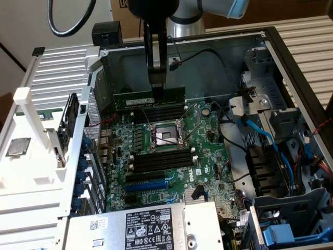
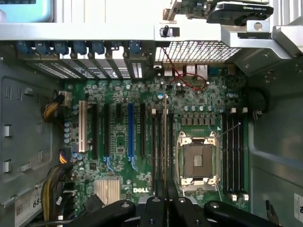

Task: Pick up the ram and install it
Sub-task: 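Pick up the ram and move it above insertion slot, then insert the ram into the slot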

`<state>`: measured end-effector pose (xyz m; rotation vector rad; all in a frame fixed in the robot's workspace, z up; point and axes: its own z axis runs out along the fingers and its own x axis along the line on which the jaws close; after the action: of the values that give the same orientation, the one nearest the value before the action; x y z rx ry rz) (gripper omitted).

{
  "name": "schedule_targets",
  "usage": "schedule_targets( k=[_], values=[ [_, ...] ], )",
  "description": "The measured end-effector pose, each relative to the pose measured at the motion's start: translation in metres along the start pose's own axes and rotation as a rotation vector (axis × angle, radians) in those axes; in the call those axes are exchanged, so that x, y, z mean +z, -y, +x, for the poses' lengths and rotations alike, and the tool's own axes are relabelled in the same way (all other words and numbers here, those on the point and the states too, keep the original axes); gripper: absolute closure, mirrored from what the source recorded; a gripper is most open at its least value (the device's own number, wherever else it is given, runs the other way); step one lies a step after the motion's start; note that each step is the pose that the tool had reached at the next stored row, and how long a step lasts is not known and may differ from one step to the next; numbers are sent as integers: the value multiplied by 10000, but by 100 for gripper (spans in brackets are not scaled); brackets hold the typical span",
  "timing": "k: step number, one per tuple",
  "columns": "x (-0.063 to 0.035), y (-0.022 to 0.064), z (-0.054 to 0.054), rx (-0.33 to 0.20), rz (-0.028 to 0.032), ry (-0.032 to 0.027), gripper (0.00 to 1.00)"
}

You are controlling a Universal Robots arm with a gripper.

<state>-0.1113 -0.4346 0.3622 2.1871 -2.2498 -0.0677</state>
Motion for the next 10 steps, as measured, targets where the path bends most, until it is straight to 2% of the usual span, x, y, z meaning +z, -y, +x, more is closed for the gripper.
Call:
schedule_targets(
  k=[10],
  values=[
    [0,0,0,3,0,1,88]
  ],
)
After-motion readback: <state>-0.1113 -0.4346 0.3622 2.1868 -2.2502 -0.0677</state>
